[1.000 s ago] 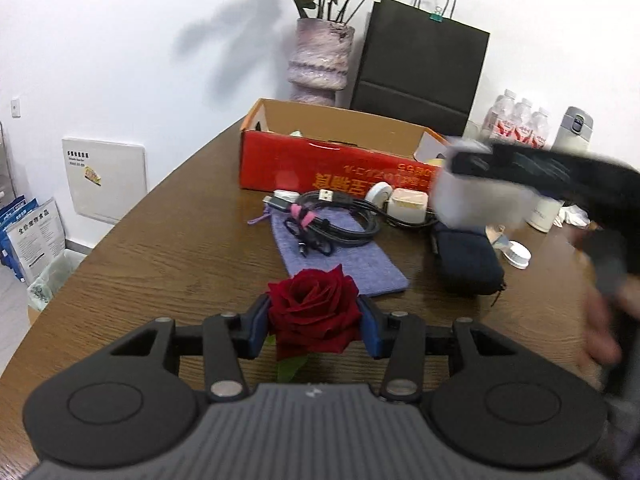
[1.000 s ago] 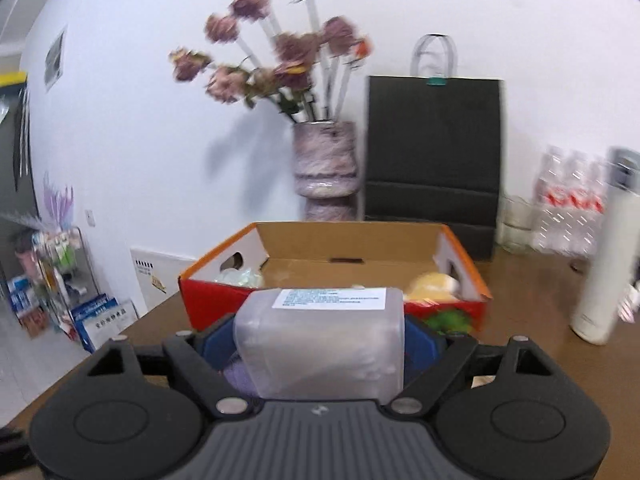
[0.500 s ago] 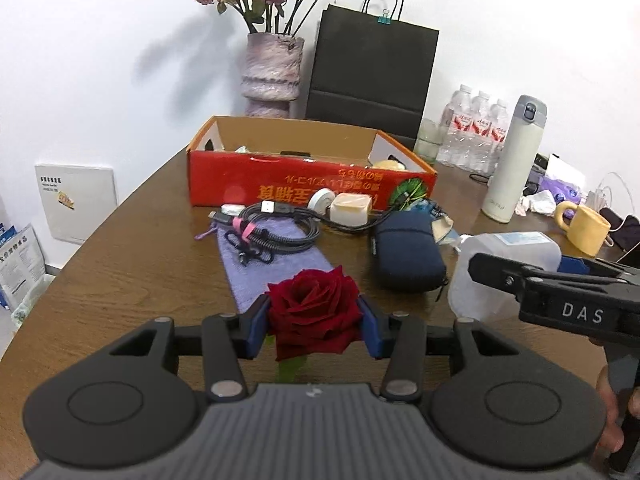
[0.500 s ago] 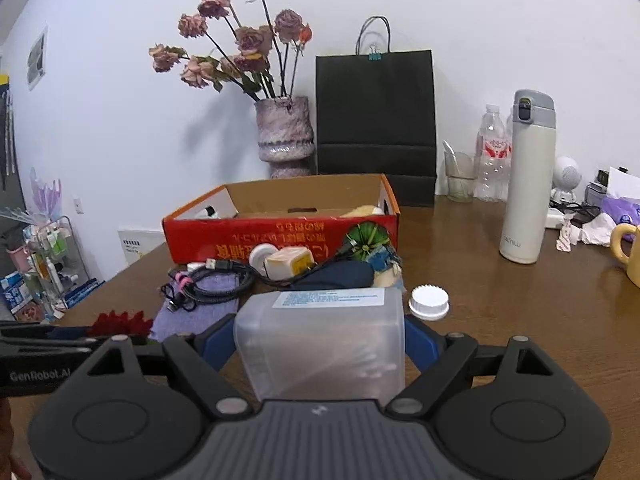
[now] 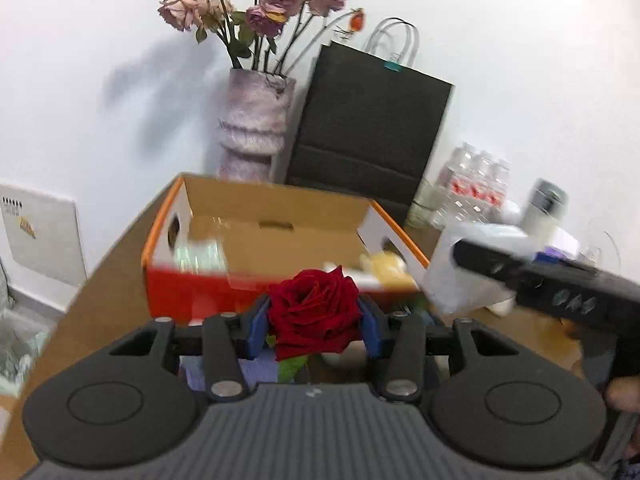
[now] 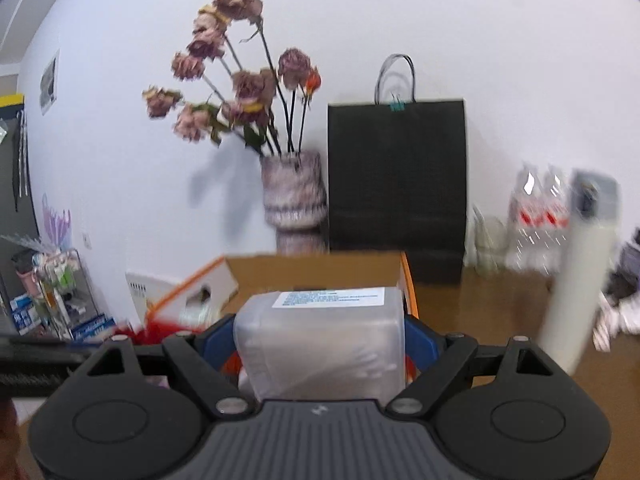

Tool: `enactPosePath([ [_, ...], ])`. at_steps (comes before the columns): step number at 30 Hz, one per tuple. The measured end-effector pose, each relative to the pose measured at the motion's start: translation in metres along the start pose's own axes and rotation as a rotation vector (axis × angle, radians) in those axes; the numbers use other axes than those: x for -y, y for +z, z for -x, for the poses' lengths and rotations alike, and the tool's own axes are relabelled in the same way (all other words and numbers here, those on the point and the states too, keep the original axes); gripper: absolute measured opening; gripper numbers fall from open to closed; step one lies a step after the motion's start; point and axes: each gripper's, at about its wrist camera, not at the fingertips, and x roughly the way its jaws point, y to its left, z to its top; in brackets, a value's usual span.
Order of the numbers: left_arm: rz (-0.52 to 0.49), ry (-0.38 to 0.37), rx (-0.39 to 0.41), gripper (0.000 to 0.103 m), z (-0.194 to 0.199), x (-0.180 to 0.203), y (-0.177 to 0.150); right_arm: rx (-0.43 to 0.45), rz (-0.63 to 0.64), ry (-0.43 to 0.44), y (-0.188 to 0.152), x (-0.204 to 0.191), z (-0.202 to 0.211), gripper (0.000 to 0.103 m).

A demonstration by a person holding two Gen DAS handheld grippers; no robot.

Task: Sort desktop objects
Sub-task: 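Carry the rose and plastic box into the cardboard box and release both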

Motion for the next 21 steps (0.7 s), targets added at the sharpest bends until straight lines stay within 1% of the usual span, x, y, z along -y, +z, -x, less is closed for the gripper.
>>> enactPosePath([
  [3,0.005,0.042,0.017,0.047,-0.031,-0.011,0.042,0.005,-0.047,0.026,0.035,0.016,-0.034,0.086],
  [5,-0.014,0.047,0.025,0.048,-0.057,-0.018,0.071,-0.013,-0.108,0.044,0.058,0.029,-0.066,0.086],
  [7,-0.024,0.089,0.005,0.049,-0.087,-0.021,0.09,-0.066,-0.157,0.066,0.074,0.039,-0.107,0.086],
  [9,-0.067,0.124,-0.027,0.049,-0.125,-0.022,0.103,-0.134,-0.187,0.075,0.082,0.042,-0.148,0.085],
  [10,-0.077,0.134,-0.045,0.049,-0.141,-0.025,0.104,-0.172,-0.19,0.063,0.083,0.042,-0.167,0.085],
  [12,-0.081,0.179,-0.102,0.048,-0.176,-0.034,0.106,-0.258,-0.171,0.003,0.082,0.038,-0.203,0.085],
  [13,-0.084,0.202,-0.128,0.048,-0.19,-0.039,0.105,-0.258,-0.171,0.003,0.082,0.038,-0.203,0.084],
  [14,-0.082,0.225,-0.162,0.048,-0.205,-0.045,0.103,-0.3,-0.143,-0.033,0.08,0.036,-0.219,0.084],
  [15,-0.082,0.233,-0.193,0.048,-0.216,-0.049,0.101,-0.361,-0.091,-0.089,0.074,0.034,-0.249,0.084],
  [17,-0.083,0.242,-0.224,0.048,-0.233,-0.056,0.099,-0.415,-0.079,-0.12,0.065,0.034,-0.27,0.084],
  [18,-0.088,0.252,-0.232,0.049,-0.237,-0.058,0.096,-0.415,-0.079,-0.12,0.065,0.034,-0.27,0.084],
  [19,-0.093,0.267,-0.243,0.049,-0.241,-0.059,0.094,-0.439,-0.073,-0.12,0.06,0.034,-0.279,0.084],
  [20,-0.101,0.278,-0.259,0.05,-0.245,-0.059,0.093,-0.475,-0.064,-0.125,0.051,0.034,-0.294,0.084],
  [21,-0.113,0.277,-0.266,0.052,-0.246,-0.058,0.092,-0.506,-0.058,-0.139,0.045,0.035,-0.299,0.084],
])
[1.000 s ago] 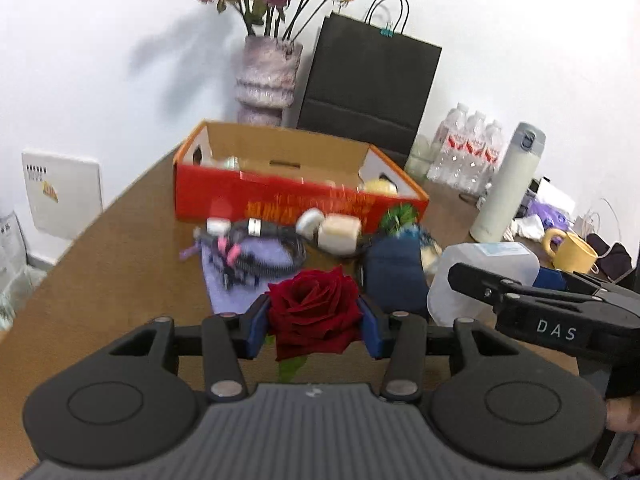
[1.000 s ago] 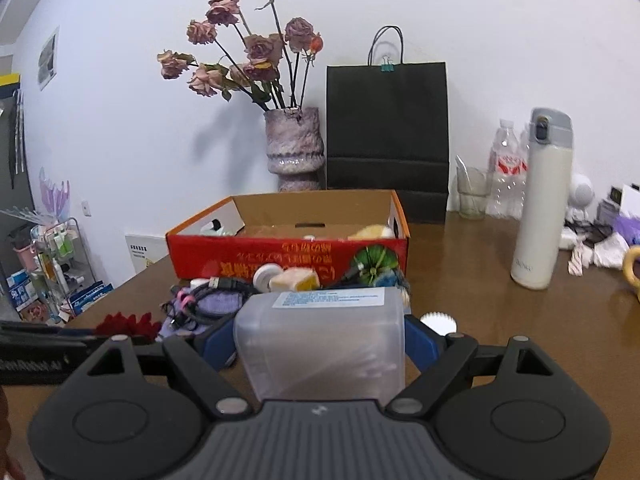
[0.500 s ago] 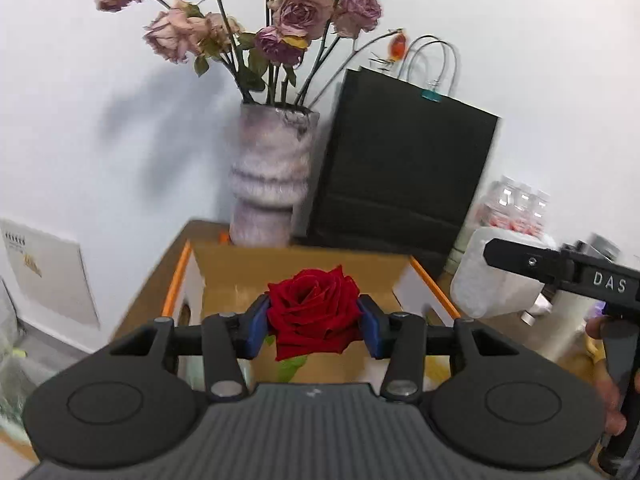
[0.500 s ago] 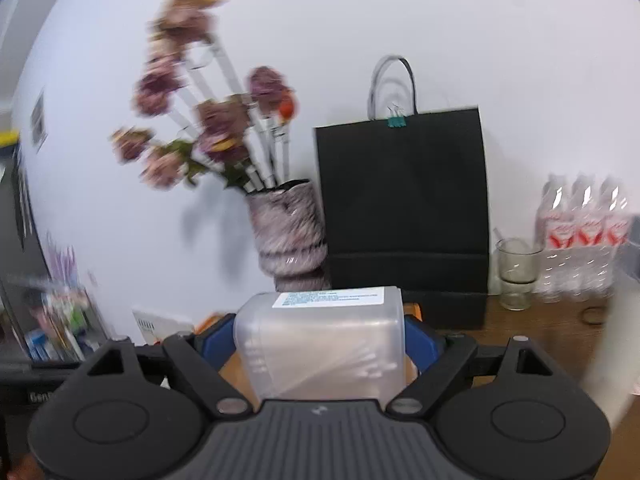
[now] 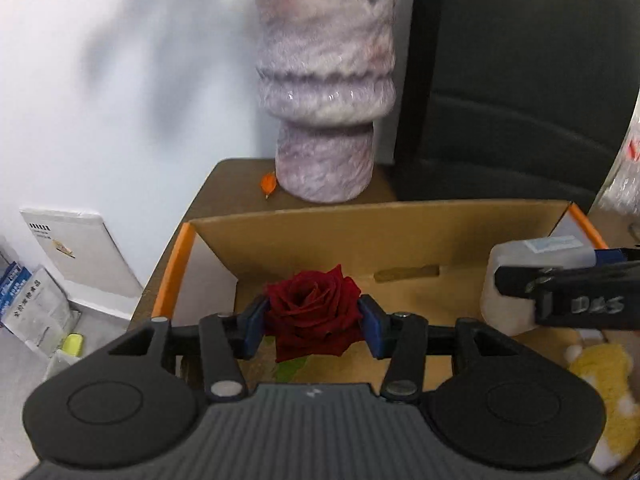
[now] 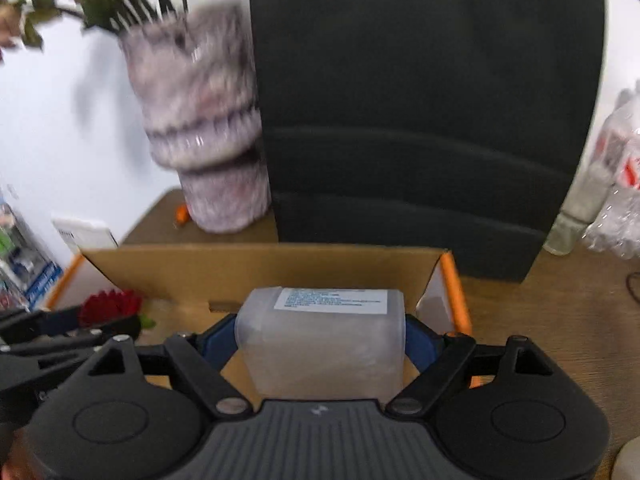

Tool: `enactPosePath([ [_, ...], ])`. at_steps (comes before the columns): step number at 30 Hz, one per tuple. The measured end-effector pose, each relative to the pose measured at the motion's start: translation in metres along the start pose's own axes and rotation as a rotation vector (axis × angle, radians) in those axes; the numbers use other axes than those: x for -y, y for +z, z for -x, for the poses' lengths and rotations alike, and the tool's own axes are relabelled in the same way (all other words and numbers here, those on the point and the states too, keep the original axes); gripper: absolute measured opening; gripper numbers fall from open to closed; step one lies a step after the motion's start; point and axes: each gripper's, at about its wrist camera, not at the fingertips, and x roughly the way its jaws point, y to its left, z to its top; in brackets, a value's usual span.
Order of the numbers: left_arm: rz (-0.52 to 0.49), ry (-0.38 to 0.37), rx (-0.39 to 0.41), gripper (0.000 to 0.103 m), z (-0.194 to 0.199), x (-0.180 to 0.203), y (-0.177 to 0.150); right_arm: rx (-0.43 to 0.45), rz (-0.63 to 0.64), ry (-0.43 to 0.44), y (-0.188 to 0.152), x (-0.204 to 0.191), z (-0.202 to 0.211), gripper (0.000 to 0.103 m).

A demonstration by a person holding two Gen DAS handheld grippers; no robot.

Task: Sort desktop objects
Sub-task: 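Carry the rose and plastic box into the cardboard box and release both, then move both open tools back over the remaining table items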

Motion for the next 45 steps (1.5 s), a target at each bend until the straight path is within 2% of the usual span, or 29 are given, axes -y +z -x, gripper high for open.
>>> enactPosePath([
  [2,-0.023,-0.012,0.019,0.069,0.002,0.003,-0.002,-0.037,0.001,-0.055,-0.001,-0.001,-0.012,0.082],
  [4,-0.043,-0.008,0.03,0.075,0.004,0.006,-0.003,-0.03,0.005,-0.108,0.002,-0.006,-0.014,0.084],
  [5,-0.048,-0.008,0.033,0.076,0.006,0.007,-0.003,-0.034,-0.015,-0.109,0.004,-0.006,-0.013,0.084],
  [6,-0.051,-0.005,0.041,0.077,0.007,0.008,-0.003,-0.026,-0.032,-0.085,0.005,-0.005,-0.01,0.084],
  [8,-0.042,0.006,0.061,0.086,0.012,0.008,0.001,-0.01,-0.048,-0.036,0.007,-0.002,0.0,0.084],
  [10,-0.015,0.007,0.089,0.087,0.026,0.006,0.001,0.03,-0.05,0.018,0.004,0.003,0.02,0.085],
  [12,0.017,-0.013,0.127,0.09,0.046,0.003,0.002,0.072,-0.055,0.039,-0.002,0.008,0.042,0.087],
  [16,0.055,-0.049,0.164,0.095,0.086,0.001,0.0,0.089,-0.076,0.054,-0.012,0.017,0.079,0.087],
  [19,0.091,-0.103,0.204,0.1,0.127,-0.002,-0.027,0.116,-0.082,0.096,-0.039,0.019,0.109,0.091],
  [23,0.06,-0.122,0.23,0.102,0.17,0.003,-0.07,0.141,-0.088,0.117,-0.088,0.02,0.146,0.093],
  [27,0.049,-0.09,0.264,0.103,0.201,0.008,-0.116,0.183,-0.103,0.133,-0.135,0.016,0.176,0.093],
  [30,0.018,-0.051,0.3,0.103,0.223,0.016,-0.152,0.24,-0.053,0.129,-0.169,0.01,0.194,0.096],
  [33,0.001,-0.02,0.356,0.103,0.237,0.024,-0.186,0.296,0.031,0.092,-0.205,0.003,0.205,0.096],
  [37,0.056,-0.034,0.315,0.103,0.243,0.027,-0.222,0.311,0.085,0.115,-0.239,-0.002,0.213,0.096],
  [42,0.021,0.035,0.309,0.103,0.244,0.038,-0.252,0.29,0.097,0.151,-0.262,-0.002,0.218,0.097],
  [45,-0.012,0.022,0.306,0.103,0.247,0.043,-0.269,0.252,0.098,0.163,-0.284,-0.002,0.22,0.097],
])
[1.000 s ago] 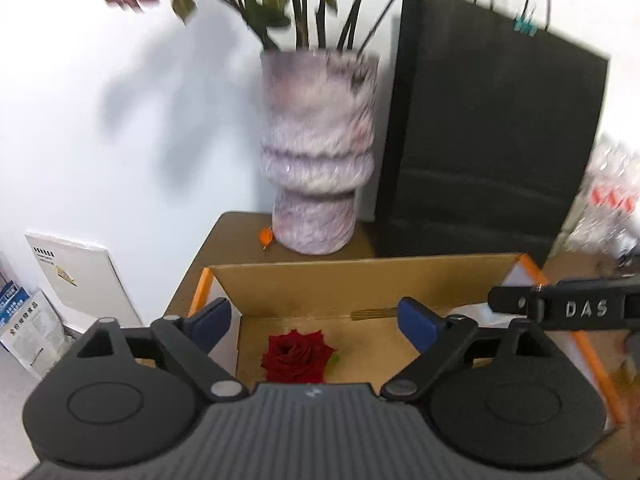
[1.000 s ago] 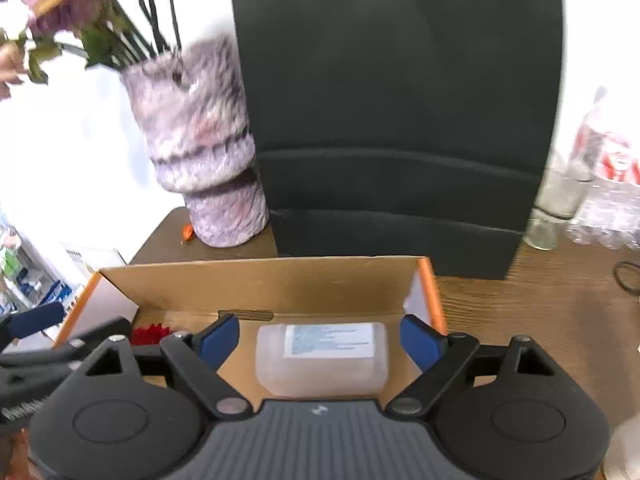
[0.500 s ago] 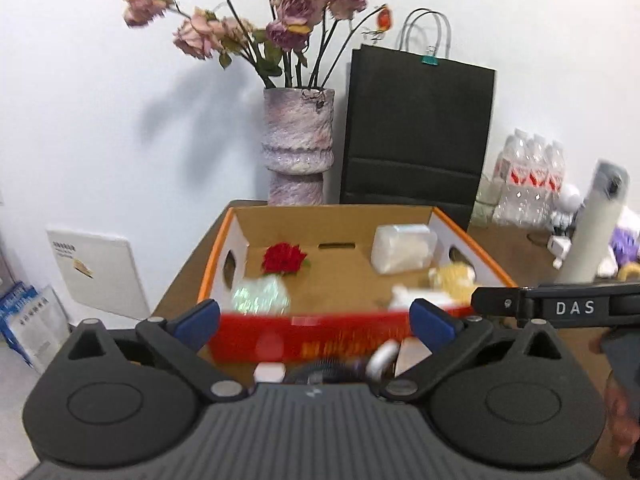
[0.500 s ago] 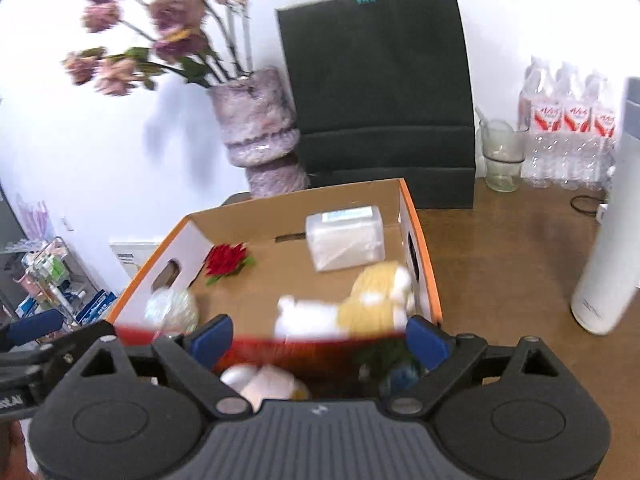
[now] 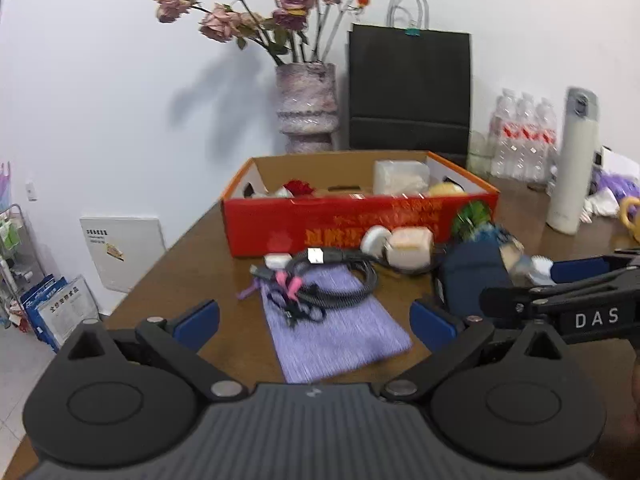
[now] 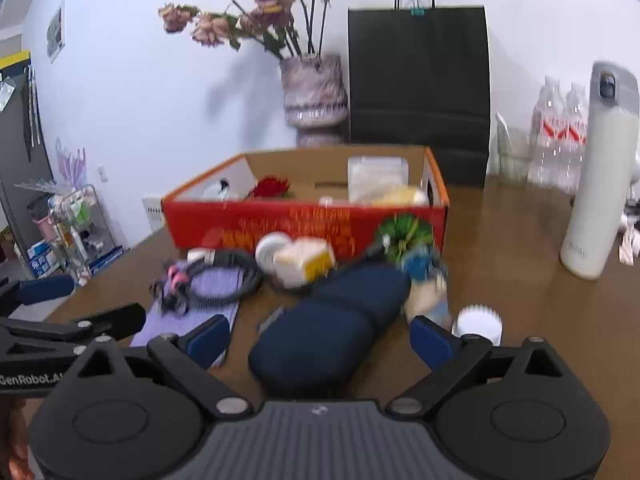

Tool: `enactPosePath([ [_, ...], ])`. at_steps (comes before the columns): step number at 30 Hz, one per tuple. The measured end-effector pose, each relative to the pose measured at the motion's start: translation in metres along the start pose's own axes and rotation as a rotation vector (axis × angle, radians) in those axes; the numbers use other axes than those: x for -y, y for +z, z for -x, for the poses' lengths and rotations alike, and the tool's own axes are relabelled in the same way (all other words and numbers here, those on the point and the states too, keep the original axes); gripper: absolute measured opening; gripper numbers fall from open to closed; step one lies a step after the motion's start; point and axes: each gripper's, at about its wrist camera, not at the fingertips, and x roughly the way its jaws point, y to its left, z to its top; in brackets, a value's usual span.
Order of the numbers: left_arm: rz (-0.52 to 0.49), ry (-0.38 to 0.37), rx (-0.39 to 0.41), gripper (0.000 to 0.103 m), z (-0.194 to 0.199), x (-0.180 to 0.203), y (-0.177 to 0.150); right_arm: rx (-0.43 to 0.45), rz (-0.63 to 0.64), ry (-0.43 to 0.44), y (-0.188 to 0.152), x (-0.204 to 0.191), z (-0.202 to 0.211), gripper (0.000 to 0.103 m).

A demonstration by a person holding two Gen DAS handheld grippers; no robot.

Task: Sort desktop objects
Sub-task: 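Move both open tools back over the remaining table items, then grasp the black cable with the left tool while the right tool grasps the navy pouch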

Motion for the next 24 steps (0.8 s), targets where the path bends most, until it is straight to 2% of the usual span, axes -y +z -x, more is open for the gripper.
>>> enactPosePath([
  [7,-0.005,0.025,-0.066,0.103,-0.001,0.003,-0.017,0.0,0.012,0.006,-0.021,0.007,0.005,0.098],
  [14,-0.024,0.046,-0.068,0.103,-0.009,0.01,-0.017,-0.04,-0.034,0.029,-0.033,0.017,0.002,0.098],
  [17,0.003,0.033,-0.074,0.103,-0.015,0.012,-0.015,-0.009,-0.06,0.038,-0.03,0.021,0.007,0.098],
  [20,0.005,0.015,-0.066,0.103,-0.018,0.015,-0.013,0.044,-0.055,0.001,-0.027,0.026,0.013,0.098],
  [24,-0.03,-0.02,-0.062,0.103,-0.025,0.017,-0.011,0.046,-0.065,-0.053,-0.023,0.036,0.01,0.096],
])
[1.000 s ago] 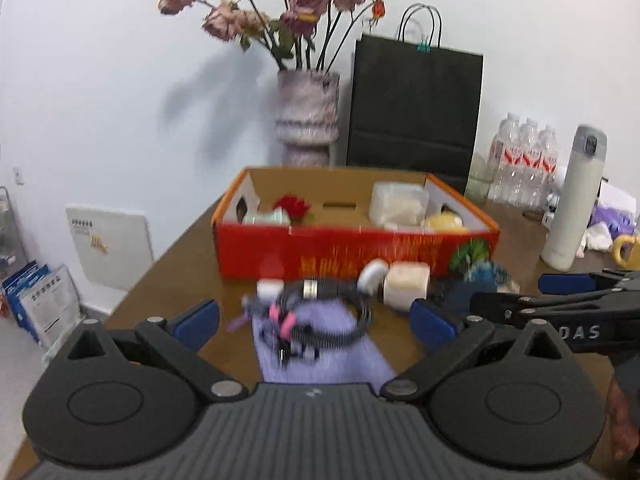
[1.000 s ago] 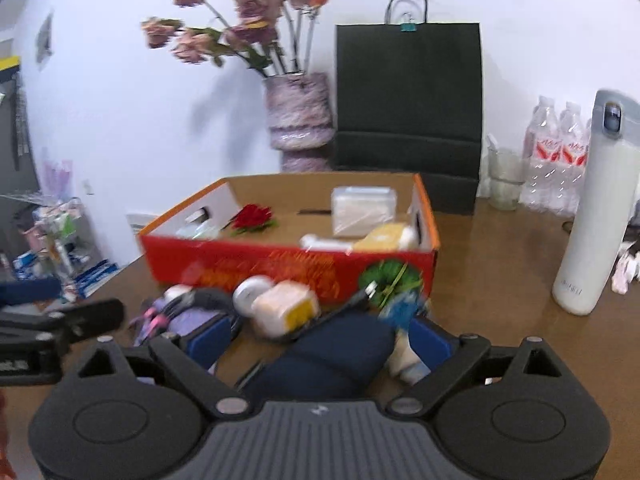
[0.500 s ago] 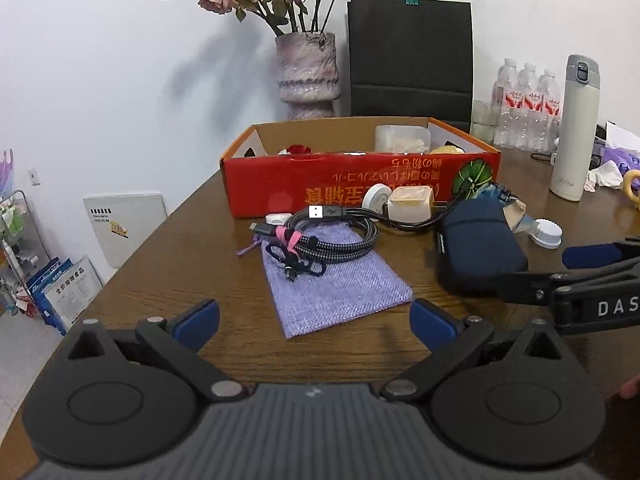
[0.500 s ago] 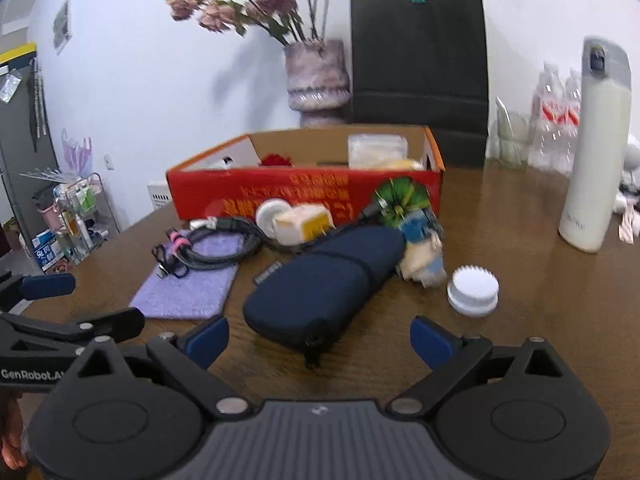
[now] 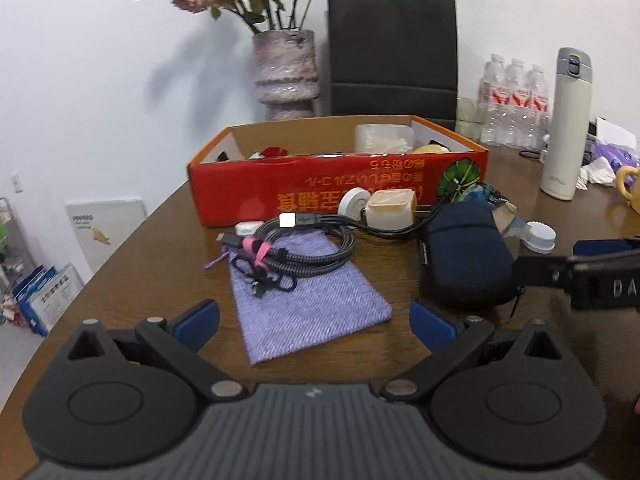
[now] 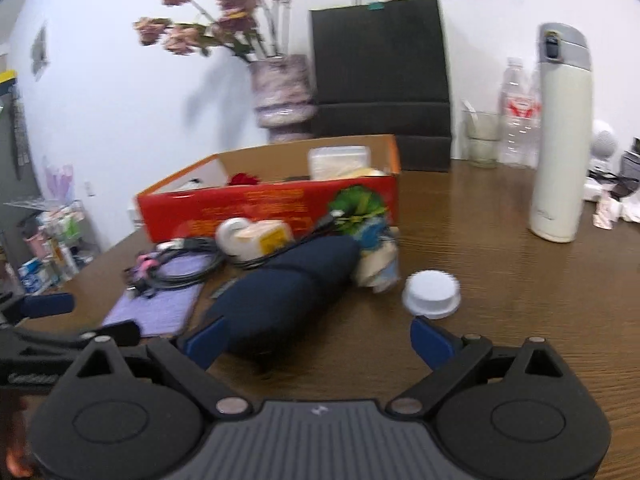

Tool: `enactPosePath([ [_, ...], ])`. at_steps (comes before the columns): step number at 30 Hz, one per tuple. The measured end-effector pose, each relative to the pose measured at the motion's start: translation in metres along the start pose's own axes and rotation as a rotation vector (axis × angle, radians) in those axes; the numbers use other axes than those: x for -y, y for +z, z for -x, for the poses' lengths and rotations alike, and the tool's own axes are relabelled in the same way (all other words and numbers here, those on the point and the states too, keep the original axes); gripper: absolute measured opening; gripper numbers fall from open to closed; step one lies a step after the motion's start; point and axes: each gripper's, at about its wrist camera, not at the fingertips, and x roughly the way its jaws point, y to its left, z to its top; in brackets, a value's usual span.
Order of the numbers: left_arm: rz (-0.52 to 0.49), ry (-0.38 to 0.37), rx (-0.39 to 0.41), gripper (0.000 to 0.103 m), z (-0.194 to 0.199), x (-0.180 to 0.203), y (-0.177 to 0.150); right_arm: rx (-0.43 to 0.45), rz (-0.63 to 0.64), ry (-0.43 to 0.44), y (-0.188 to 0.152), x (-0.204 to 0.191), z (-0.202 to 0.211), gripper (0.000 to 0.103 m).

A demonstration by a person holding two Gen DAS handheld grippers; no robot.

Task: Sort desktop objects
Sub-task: 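Grasp the black cable with the left tool while the right tool grasps the navy pouch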

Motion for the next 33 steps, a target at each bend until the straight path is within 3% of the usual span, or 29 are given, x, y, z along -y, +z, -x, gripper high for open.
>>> enactPosePath([
  [4,0.01,0.005,0.024,0.103,-0.009,-0.011,0.017,0.0,-0.024,-0.001,0.011,0.01,-0.005,0.091],
  [9,0.058,-0.009,0.066,0.092,-0.024,-0.03,0.055,-0.004,-0.011,0.006,0.02,0.008,-0.023,0.089],
  [12,-0.006,-0.092,0.092,0.1,-0.034,-0.021,0.069,-0.026,-0.041,0.034,0.022,0.005,-0.029,0.084],
  [14,-0.05,-0.103,0.102,0.101,-0.046,-0.013,0.076,-0.015,-0.037,0.065,0.022,-0.002,-0.03,0.084],
  [18,-0.146,-0.053,0.063,0.098,-0.081,-0.008,0.079,-0.035,-0.004,0.083,0.024,-0.022,-0.044,0.088],
  [21,-0.161,-0.117,0.032,0.093,-0.091,-0.019,0.074,-0.066,0.002,0.071,0.022,-0.031,-0.056,0.088],
  [24,-0.148,-0.167,-0.034,0.081,-0.098,-0.027,0.072,-0.08,0.022,0.061,0.02,-0.032,-0.06,0.086],
  [26,-0.158,-0.158,-0.059,0.059,-0.103,-0.027,0.069,-0.096,-0.012,0.082,0.02,-0.025,-0.06,0.084],
  [28,-0.165,-0.16,-0.081,0.044,-0.108,-0.027,0.066,-0.1,-0.03,0.097,0.019,-0.02,-0.058,0.079],
  [33,-0.213,-0.15,-0.106,0.038,-0.101,-0.022,0.058,-0.094,-0.018,0.061,0.017,-0.02,-0.056,0.077],
])
